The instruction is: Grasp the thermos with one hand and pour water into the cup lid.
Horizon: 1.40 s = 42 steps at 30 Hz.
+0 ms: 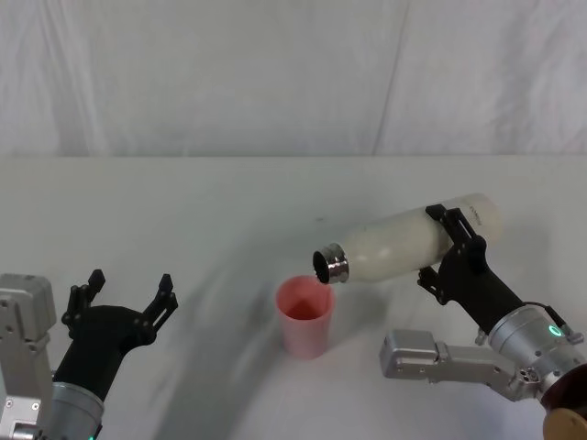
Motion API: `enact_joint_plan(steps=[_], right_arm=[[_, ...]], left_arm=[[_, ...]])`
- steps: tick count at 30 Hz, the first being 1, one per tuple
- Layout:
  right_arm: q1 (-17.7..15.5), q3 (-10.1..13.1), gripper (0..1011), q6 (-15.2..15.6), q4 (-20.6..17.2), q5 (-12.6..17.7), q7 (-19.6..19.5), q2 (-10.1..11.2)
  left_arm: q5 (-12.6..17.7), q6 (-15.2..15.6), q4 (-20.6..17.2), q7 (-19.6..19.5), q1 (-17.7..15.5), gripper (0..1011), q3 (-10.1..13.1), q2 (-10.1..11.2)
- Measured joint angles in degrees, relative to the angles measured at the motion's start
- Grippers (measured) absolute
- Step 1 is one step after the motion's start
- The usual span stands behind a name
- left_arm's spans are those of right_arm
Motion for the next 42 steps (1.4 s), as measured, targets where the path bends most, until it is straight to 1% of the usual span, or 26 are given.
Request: enact_joint_plan(steps=[6, 11, 18, 21, 22, 23, 24, 25, 27, 28, 32, 35, 39, 41, 42], right_arm=[[-0.1, 0.2, 952, -0.4, -0.1, 1.1, 0.5, -0.2], [-0.2, 0.4, 952, -1.4, -0.2, 2.7, 1.5, -0.3], [-0.5, 1.2, 952, -2.8, -0.5, 5.9, 2.9, -0.7], [-0.9, 1.9, 952, -3.6, -0.7, 8.3, 4.0, -1.1], [-0.9, 1.9, 952, -3.6, -0.7, 8.3, 4.0, -1.1], [-1.1, 2.2, 952, -4.0, -0.8, 9.6, 4.5, -1.3], [-1.2, 2.4, 952, -4.1, -0.9, 10.1, 4.7, -1.4], [-1.5, 2.9, 952, -4.4, -1.0, 11.6, 5.2, -1.6], [-1.7, 3.5, 952, -4.7, -1.2, 13.1, 5.9, -1.9], [-2.1, 4.1, 952, -4.9, -1.4, 14.7, 6.4, -2.2], [-2.7, 5.4, 952, -5.3, -1.7, 17.8, 7.6, -2.9], [-3.5, 7.2, 952, -5.7, -2.1, 22.2, 9.1, -3.9], [-4.3, 9.0, 952, -5.8, -2.6, 26.4, 10.7, -4.8], [-4.9, 10.7, 952, -5.8, -3.0, 30.7, 12.2, -5.8], [-5.1, 11.2, 952, -5.8, -3.1, 31.8, 12.7, -6.1]], left_arm=[[0.0, 0.0, 0.0, 0.0, 0.0, 1001, 0.0, 0.0], [0.0, 0.0, 0.0, 0.0, 0.0, 1001, 0.0, 0.0], [0.0, 0.0, 0.0, 0.0, 0.0, 1001, 0.0, 0.0], [0.0, 0.0, 0.0, 0.0, 0.0, 1001, 0.0, 0.0], [0.0, 0.0, 0.0, 0.0, 0.0, 1001, 0.0, 0.0], [0.0, 0.0, 0.0, 0.0, 0.0, 1001, 0.0, 0.0], [0.0, 0.0, 0.0, 0.0, 0.0, 1001, 0.0, 0.0], [0.0, 0.0, 0.0, 0.0, 0.0, 1001, 0.0, 0.0], [0.0, 0.0, 0.0, 0.0, 0.0, 1001, 0.0, 0.0], [0.0, 0.0, 0.0, 0.0, 0.0, 1001, 0.0, 0.0], [0.0, 0.0, 0.0, 0.0, 0.0, 1001, 0.0, 0.0], [0.0, 0.0, 0.0, 0.0, 0.0, 1001, 0.0, 0.0], [0.0, 0.0, 0.0, 0.0, 0.0, 1001, 0.0, 0.0], [0.0, 0.0, 0.0, 0.0, 0.0, 1001, 0.0, 0.0], [0.0, 0.0, 0.0, 0.0, 0.0, 1001, 0.0, 0.0]])
